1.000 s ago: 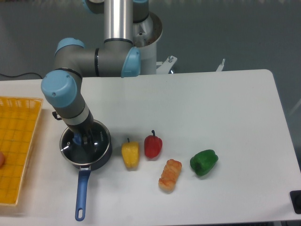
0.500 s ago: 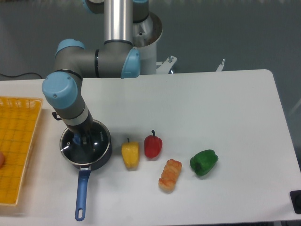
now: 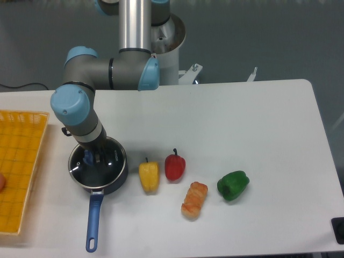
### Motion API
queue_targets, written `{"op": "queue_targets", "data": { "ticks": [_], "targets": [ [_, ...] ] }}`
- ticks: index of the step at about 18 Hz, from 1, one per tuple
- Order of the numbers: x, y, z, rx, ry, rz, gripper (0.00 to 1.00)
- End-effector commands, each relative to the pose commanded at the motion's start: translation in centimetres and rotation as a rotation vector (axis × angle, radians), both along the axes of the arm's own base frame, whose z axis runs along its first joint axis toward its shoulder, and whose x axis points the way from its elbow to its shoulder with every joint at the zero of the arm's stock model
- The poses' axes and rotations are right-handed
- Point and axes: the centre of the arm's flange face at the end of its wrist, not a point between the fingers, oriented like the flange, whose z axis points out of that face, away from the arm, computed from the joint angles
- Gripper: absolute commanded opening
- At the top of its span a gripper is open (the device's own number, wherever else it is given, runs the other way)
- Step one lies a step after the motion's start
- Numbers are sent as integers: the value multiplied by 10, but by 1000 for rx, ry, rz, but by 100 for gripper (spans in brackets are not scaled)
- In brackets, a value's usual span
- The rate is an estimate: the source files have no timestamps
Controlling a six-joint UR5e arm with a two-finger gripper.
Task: Open the lid
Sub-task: 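Close the gripper on the blue lid knob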
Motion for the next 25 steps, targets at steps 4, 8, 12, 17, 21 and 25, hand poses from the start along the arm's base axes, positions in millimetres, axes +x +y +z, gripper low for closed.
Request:
{"op": "queue_targets", "data": {
  "ticks": [4, 8, 12, 17, 21, 25],
  "targets": [
    [-2, 3, 1, 4, 3, 21, 100],
    [-1, 6, 2, 11, 5, 34, 100],
    [5, 13, 7, 26, 2, 45, 100],
    [11, 21, 3, 34, 4, 54, 100],
    [11, 21, 3, 34, 4, 51, 96],
    [11, 21, 3, 35, 6, 43, 87]
  ]
}}
